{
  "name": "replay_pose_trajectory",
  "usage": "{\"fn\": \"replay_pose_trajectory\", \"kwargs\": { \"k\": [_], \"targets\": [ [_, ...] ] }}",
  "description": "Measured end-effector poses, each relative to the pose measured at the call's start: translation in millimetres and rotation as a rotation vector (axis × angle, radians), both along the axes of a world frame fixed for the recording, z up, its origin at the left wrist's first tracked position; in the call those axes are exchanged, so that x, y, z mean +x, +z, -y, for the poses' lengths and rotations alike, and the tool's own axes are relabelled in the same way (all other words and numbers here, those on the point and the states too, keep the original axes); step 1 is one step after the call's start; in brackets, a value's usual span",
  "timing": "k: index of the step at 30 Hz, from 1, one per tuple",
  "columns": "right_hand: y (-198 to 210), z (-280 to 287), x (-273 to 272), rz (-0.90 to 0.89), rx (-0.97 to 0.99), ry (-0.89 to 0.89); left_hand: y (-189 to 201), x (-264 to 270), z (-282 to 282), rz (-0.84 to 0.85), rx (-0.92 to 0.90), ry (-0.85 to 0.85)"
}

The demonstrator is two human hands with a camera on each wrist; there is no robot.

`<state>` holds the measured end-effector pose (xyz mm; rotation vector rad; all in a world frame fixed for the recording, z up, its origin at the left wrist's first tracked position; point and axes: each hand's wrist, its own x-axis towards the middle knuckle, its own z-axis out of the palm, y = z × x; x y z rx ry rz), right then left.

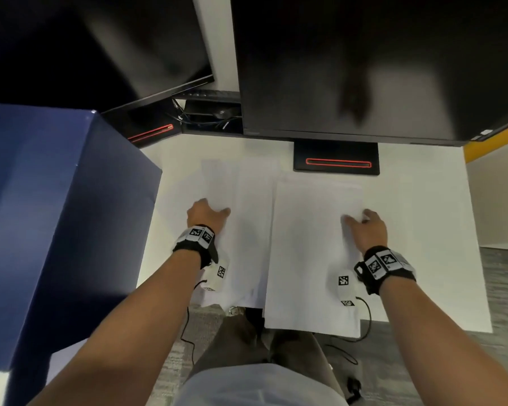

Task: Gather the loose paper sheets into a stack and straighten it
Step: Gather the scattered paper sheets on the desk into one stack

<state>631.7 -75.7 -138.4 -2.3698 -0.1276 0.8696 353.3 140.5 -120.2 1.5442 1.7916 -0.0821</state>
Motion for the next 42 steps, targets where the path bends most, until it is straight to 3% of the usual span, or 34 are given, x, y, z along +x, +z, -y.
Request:
{"fn": "replay_pose_trajectory", "kwargs": {
  "k": [6,9,13,18,22,24,26,30,33,35,37,40,42],
  "targets": [
    [-5.8,-25.8,-23.9,0.020,0.029,0.117,10.2,48.9,31.3,0.234,-0.054,-0.143],
    [-1.8,-11.4,-23.2,0.077,0.009,0.089,13.3,35.9,30.2,0.273,-0.033,-0.086],
    [-1.2,26.7,-29.3,0.095,-0.167,0.142,2.8,-3.2,34.0,0.135,-0.083,-0.253],
    [-10.6,38.6,-70.9,0.102,-0.103,0.328,-4.1,-17.1,56.1,0.082,-0.128,-0.421],
    [-8.7,31.5,-71.1,0.042,-0.028,0.212,-2.7,-5.2,58.6,0.222,-0.071,-0.242],
    [-10.7,26.4,-56.9,0.061,-0.065,0.076,-2.2,-0.6,53.8,0.233,-0.002,-0.110],
    [-9.4,11.8,-46.3,0.053,-0.091,-0.003,-4.1,5.6,51.1,0.190,0.011,-0.114],
    [-5.9,-35.9,-47.6,0.020,-0.073,0.141,-2.4,32.8,55.5,0.201,0.016,-0.183],
    [-3.1,-43.6,-42.7,0.007,0.016,0.148,6.3,34.9,52.8,0.241,0.036,-0.162],
    [-0.4,-25.0,-34.4,-0.007,0.032,0.091,10.4,13.1,47.1,0.208,0.040,-0.142],
    [1.4,1.3,-30.6,0.002,-0.017,0.051,10.7,-15.0,43.4,0.071,0.016,-0.201],
    [1.4,33.2,-51.5,0.031,-0.191,0.187,8.4,-43.0,59.2,-0.108,-0.147,-0.429],
    [0.8,39.8,-81.1,0.047,-0.296,0.330,6.5,-43.0,78.1,-0.080,-0.207,-0.533]
  ]
}}
